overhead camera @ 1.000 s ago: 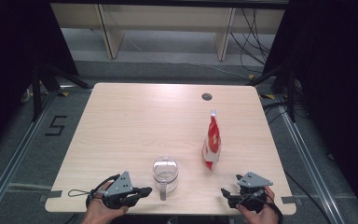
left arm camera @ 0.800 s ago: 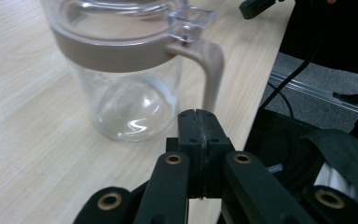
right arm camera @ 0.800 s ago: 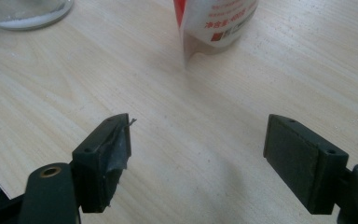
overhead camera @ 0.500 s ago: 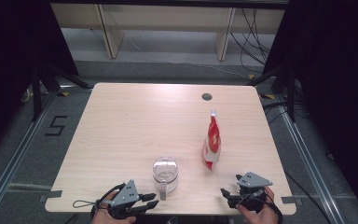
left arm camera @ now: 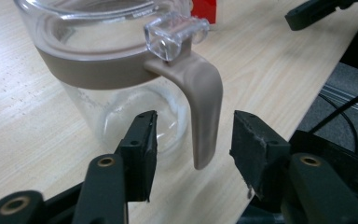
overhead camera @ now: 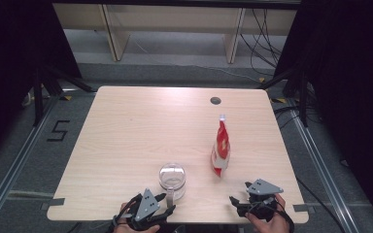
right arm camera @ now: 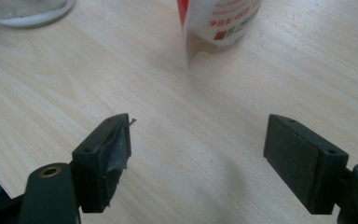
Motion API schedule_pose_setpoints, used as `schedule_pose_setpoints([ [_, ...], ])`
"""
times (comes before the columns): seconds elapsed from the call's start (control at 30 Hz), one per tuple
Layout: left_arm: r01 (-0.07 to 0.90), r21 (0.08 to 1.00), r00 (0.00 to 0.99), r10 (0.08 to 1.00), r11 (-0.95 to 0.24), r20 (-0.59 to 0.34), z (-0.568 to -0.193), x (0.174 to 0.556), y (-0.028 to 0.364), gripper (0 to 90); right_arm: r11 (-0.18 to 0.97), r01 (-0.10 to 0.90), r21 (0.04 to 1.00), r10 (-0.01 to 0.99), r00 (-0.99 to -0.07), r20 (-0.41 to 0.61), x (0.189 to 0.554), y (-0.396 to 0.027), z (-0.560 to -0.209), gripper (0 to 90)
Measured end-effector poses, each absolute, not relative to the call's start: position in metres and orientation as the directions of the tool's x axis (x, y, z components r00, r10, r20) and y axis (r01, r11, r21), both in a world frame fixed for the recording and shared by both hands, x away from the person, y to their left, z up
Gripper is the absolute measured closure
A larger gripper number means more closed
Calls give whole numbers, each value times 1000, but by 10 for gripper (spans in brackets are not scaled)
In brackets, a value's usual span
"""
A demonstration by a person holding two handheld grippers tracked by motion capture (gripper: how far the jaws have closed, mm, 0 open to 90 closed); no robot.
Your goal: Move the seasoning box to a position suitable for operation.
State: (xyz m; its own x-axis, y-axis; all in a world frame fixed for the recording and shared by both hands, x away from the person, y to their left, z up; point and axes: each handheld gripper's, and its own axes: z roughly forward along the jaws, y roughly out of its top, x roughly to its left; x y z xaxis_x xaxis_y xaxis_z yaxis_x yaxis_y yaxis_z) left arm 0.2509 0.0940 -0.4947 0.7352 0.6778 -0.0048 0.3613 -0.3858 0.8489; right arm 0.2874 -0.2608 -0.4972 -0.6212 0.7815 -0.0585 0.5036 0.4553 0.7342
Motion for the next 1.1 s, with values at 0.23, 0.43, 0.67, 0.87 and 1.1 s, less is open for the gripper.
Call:
schedule_pose_setpoints([
  [0.23,354,849,733,681,-392,8,-500,253,93,626,465,493,735,776,-627,-70,288,-261,-497,239],
  [0.43,334,854,712,701,-398,48,-498,264,115,713,446,513,733,787,-615,-49,286,-260,-497,239],
  [0.67,367,854,672,740,-369,31,-499,279,138,721,466,494,734,776,-626,-71,288,-261,-497,239],
  [0.87,360,865,656,754,-349,31,-500,290,150,732,455,507,732,782,-621,-56,288,-261,-497,239],
  [1.1,340,868,657,752,-361,55,-501,302,164,750,468,494,733,775,-628,-71,288,-262,-497,239],
])
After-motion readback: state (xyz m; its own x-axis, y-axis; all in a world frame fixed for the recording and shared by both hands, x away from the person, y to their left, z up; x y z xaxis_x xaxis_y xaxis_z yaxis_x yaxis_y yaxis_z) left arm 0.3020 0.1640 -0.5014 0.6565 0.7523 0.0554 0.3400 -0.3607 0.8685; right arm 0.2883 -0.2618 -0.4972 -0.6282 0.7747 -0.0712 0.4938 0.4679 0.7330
